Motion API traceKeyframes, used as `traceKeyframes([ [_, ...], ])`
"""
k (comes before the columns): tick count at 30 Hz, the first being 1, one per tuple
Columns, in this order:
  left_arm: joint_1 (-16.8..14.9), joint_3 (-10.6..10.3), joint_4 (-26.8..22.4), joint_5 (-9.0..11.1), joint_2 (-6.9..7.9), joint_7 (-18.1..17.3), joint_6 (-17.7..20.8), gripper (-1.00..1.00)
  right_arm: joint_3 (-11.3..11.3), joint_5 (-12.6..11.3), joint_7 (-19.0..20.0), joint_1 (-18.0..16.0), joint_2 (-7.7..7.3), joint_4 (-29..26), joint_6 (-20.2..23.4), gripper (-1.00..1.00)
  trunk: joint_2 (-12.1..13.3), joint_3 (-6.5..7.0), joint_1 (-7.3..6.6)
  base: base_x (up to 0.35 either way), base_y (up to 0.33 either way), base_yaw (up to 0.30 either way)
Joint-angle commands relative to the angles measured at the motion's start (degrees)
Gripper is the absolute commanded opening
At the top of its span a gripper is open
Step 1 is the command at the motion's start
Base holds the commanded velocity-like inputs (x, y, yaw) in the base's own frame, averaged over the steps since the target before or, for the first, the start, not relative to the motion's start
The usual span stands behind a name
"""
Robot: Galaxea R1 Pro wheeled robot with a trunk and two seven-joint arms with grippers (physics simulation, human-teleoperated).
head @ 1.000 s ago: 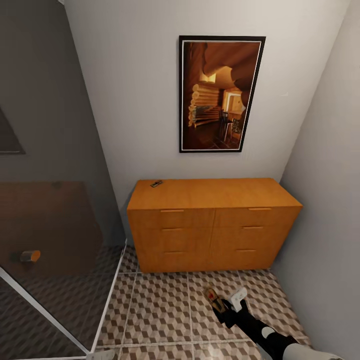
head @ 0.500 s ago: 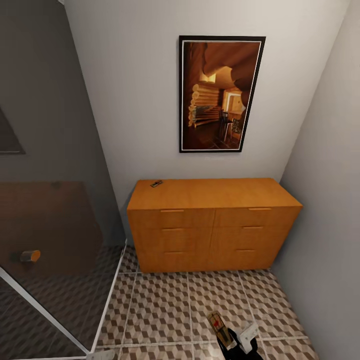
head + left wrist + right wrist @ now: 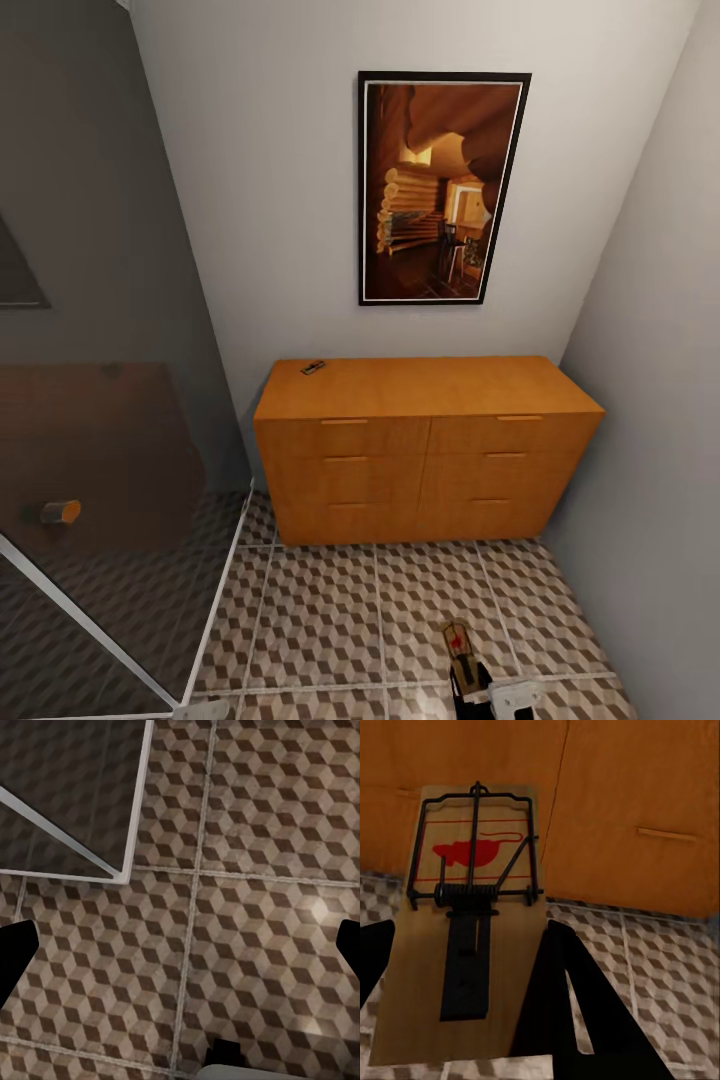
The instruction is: Take the four mousetraps from the cabinet in the bathroom and place them on the bathroom floor. Make sure all four end up on the same floor surface, and ensure that at least two of them are either under or directly next to the same bathroom sink.
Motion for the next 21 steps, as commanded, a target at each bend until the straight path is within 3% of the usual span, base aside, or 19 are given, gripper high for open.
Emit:
traceKeyframes([
  [1, -0.1, -0.5, 0.2, 0.3, -0.04, 0.1, -0.3, 1.0, 0.5, -0.7, -3.1, 0.0, 0.69, 0.0, -0.4, -1.0, -0.1, -0.12, 0.03, 0.0, 0.0, 0.0],
  [3, -0.1, -0.5, 0.2, 0.3, -0.02, 0.1, -0.3, 1.0, 0.5, -0.7, -6.5, 0.0, 1.46, 0.0, -0.6, -1.0, -0.1, -0.12, 0.03, 0.0, 0.0, 0.0],
  [8, -0.1, -0.5, 0.2, 0.3, 0.01, 0.1, -0.3, 1.0, 0.5, -0.7, -9.3, 0.0, 2.43, -0.1, -0.7, -1.0, -0.1, -0.12, 0.03, 0.0, 0.0, 0.0],
  [21, -0.1, -0.5, 0.2, 0.3, 0.02, 0.1, -0.4, 1.0, 0.5, -0.7, -9.9, 0.0, 2.9, -0.2, -0.6, -1.0, -0.1, -0.12, 0.03, 0.0, 0.0, 0.0],
])
